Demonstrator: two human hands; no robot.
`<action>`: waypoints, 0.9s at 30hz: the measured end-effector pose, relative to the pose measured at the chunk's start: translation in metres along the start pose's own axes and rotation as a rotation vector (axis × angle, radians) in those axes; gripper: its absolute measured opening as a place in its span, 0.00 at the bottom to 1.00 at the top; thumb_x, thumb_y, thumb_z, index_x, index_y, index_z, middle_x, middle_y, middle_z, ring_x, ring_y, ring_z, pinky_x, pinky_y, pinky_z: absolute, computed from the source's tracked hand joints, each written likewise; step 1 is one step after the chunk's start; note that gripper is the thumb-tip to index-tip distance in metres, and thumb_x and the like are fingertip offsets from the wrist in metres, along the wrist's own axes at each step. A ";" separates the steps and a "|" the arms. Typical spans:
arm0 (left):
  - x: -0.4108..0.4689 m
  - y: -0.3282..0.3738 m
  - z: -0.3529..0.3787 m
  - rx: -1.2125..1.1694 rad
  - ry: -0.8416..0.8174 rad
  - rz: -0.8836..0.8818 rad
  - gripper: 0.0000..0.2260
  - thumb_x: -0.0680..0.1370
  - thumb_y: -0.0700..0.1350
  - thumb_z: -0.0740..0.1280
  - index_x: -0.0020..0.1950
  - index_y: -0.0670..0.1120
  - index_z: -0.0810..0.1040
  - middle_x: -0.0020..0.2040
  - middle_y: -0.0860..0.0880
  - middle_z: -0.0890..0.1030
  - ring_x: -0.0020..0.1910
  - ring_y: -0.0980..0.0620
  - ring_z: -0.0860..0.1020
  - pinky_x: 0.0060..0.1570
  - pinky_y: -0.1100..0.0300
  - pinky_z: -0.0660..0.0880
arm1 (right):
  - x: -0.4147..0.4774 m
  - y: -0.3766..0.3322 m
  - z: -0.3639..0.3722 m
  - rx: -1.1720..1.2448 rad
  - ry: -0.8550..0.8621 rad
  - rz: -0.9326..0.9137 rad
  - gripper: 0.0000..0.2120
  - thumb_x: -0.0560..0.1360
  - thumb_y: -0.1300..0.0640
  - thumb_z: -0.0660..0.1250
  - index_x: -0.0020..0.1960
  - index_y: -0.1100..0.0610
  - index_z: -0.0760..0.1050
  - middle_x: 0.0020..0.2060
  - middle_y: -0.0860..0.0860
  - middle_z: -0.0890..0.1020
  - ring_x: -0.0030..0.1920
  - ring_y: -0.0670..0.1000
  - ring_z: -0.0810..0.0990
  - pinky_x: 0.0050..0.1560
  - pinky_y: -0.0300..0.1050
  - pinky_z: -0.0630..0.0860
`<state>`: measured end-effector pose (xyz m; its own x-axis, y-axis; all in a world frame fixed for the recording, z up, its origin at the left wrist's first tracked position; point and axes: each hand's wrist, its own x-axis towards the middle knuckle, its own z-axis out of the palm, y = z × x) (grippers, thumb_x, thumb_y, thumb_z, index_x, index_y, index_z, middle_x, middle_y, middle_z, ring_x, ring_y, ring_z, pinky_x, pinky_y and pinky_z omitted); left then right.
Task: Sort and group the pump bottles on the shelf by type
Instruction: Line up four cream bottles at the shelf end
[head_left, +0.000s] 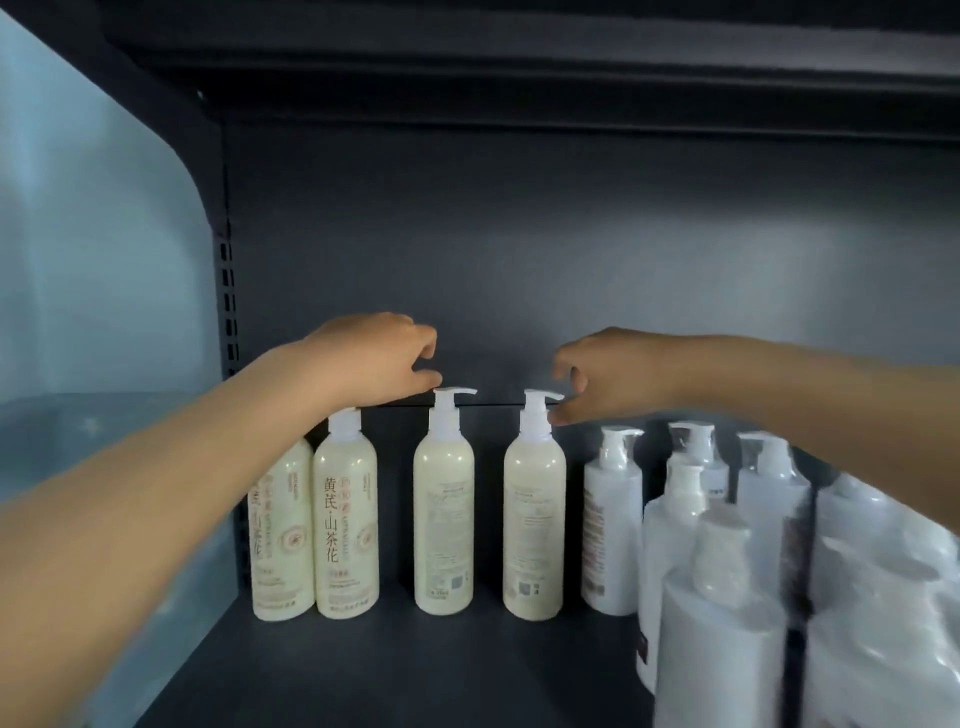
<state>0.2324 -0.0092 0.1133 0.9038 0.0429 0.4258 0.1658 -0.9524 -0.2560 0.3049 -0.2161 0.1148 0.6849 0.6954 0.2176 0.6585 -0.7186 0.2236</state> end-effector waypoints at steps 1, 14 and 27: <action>0.005 -0.002 0.005 -0.009 0.002 0.005 0.17 0.78 0.57 0.58 0.61 0.50 0.71 0.58 0.51 0.74 0.56 0.50 0.74 0.53 0.53 0.74 | 0.007 0.001 0.003 0.000 0.008 -0.002 0.24 0.75 0.41 0.62 0.61 0.58 0.71 0.55 0.52 0.78 0.52 0.53 0.75 0.54 0.49 0.74; 0.044 0.009 0.049 -0.180 -0.086 0.126 0.15 0.76 0.55 0.63 0.52 0.45 0.77 0.49 0.48 0.79 0.48 0.49 0.76 0.48 0.52 0.74 | 0.067 0.016 0.042 0.430 -0.062 -0.144 0.15 0.72 0.49 0.69 0.57 0.52 0.75 0.46 0.46 0.81 0.41 0.48 0.84 0.51 0.45 0.79; 0.049 -0.016 0.046 -0.579 -0.189 0.057 0.04 0.70 0.46 0.74 0.40 0.49 0.80 0.35 0.54 0.82 0.28 0.62 0.78 0.30 0.74 0.72 | 0.083 -0.002 0.049 0.772 -0.023 -0.162 0.11 0.71 0.59 0.72 0.51 0.60 0.77 0.44 0.52 0.83 0.33 0.46 0.84 0.40 0.39 0.82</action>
<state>0.2917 0.0223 0.0987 0.9681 -0.0105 0.2503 -0.0781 -0.9620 0.2617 0.3758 -0.1569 0.0860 0.5629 0.7976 0.2167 0.7749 -0.4181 -0.4741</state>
